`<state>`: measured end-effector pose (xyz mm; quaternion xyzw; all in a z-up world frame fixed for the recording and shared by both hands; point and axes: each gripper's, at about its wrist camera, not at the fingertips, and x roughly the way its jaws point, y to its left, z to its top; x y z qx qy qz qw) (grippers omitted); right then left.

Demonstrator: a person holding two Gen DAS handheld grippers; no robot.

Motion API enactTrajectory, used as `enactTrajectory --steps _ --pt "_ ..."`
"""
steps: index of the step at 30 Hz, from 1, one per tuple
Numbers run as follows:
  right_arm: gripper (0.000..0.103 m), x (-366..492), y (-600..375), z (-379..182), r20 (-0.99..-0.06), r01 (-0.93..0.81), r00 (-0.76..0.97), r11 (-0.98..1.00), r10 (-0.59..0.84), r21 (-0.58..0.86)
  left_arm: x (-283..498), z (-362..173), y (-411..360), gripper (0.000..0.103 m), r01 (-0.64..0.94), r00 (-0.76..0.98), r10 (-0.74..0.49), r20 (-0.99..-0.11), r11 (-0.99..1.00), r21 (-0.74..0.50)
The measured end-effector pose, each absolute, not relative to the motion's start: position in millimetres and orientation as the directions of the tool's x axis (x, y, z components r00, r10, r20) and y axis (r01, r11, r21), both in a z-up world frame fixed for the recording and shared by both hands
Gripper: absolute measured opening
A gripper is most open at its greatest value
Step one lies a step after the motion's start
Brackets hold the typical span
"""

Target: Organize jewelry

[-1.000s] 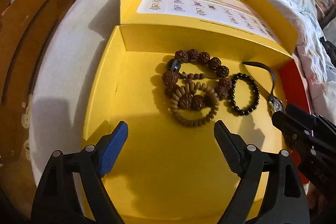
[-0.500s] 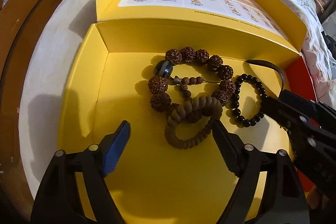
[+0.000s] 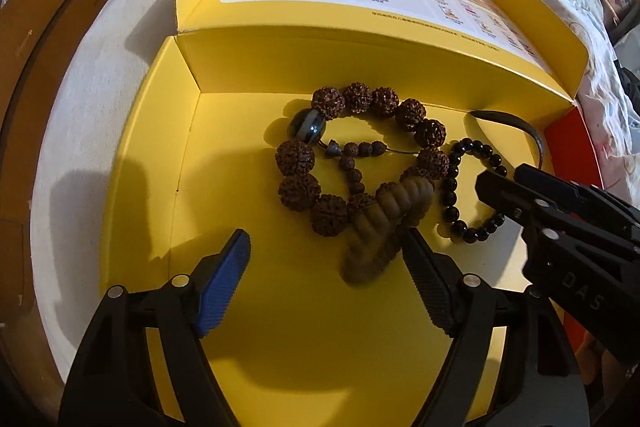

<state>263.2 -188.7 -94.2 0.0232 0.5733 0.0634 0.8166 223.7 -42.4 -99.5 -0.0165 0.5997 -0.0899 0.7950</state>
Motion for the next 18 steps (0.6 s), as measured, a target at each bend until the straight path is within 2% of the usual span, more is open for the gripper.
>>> enactTrajectory --steps 5,10,12,14,15,18 --pt "0.049 266.0 -189.8 -99.6 -0.938 -0.075 0.330 0.993 0.109 0.089 226.0 -98.5 -40.2 0.069 0.121 0.258 -0.186 -0.948 0.980 -0.159" --pt "0.047 265.3 -187.0 -100.3 -0.937 -0.086 0.337 0.994 0.093 0.067 226.6 -96.1 -37.5 0.049 0.123 0.243 -0.215 -0.946 0.974 -0.190" --pt "0.038 264.7 -186.8 -100.2 -0.938 -0.085 0.341 0.996 0.067 0.040 226.5 -95.3 -40.7 0.039 0.135 0.239 -0.229 -0.943 0.970 -0.202" --pt "0.027 264.8 -188.8 -100.3 -0.936 -0.078 0.347 0.996 0.060 0.035 225.3 -94.7 -42.9 0.037 0.139 0.240 -0.230 -0.943 0.970 -0.201" --pt "0.022 264.8 -189.6 -100.4 -0.936 -0.076 0.349 0.997 0.053 0.028 225.2 -94.7 -43.1 0.031 0.141 0.240 -0.236 -0.941 0.968 -0.207" --pt "0.016 264.8 -193.1 -100.9 -0.935 -0.080 0.349 0.996 0.068 0.042 227.2 -95.4 -44.9 0.028 0.145 0.236 -0.258 -0.937 0.963 -0.229"
